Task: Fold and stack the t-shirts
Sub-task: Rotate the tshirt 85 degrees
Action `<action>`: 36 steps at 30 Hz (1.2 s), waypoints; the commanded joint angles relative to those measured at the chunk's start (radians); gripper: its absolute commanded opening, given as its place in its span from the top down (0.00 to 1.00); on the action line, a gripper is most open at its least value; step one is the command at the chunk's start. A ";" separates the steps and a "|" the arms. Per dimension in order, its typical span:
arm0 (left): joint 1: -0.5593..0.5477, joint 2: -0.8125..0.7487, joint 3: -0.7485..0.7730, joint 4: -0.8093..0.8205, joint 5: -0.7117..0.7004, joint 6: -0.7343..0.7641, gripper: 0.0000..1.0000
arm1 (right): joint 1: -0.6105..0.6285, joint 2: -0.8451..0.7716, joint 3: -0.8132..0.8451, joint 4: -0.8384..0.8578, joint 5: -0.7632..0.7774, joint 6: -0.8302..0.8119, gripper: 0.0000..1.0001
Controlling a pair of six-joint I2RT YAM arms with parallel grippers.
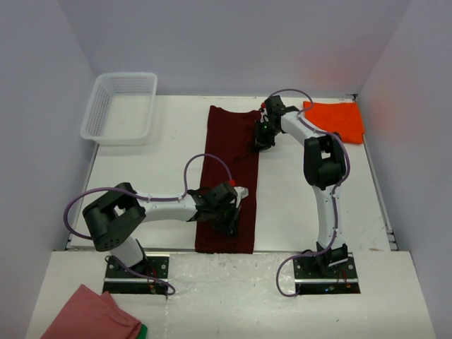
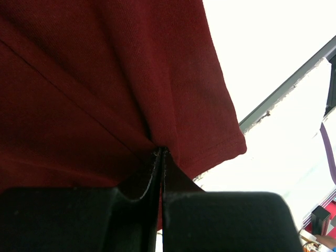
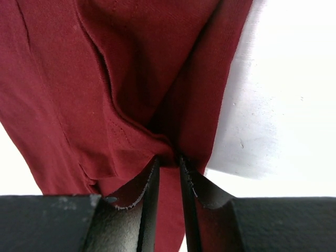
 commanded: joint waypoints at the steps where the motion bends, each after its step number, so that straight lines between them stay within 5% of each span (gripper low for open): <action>1: -0.005 -0.019 -0.010 0.002 0.034 0.015 1.00 | 0.009 -0.032 -0.011 -0.009 0.031 -0.008 0.77; 5: -0.005 -0.021 -0.012 0.005 0.034 0.015 1.00 | 0.009 -0.025 -0.001 -0.014 0.028 -0.010 0.82; 9: -0.005 -0.016 -0.019 0.013 0.036 0.014 1.00 | 0.009 -0.016 0.019 -0.012 0.029 -0.024 1.00; 36: -0.005 -0.012 -0.026 0.031 0.048 0.018 1.00 | 0.066 -0.228 -0.172 0.045 0.060 0.013 1.00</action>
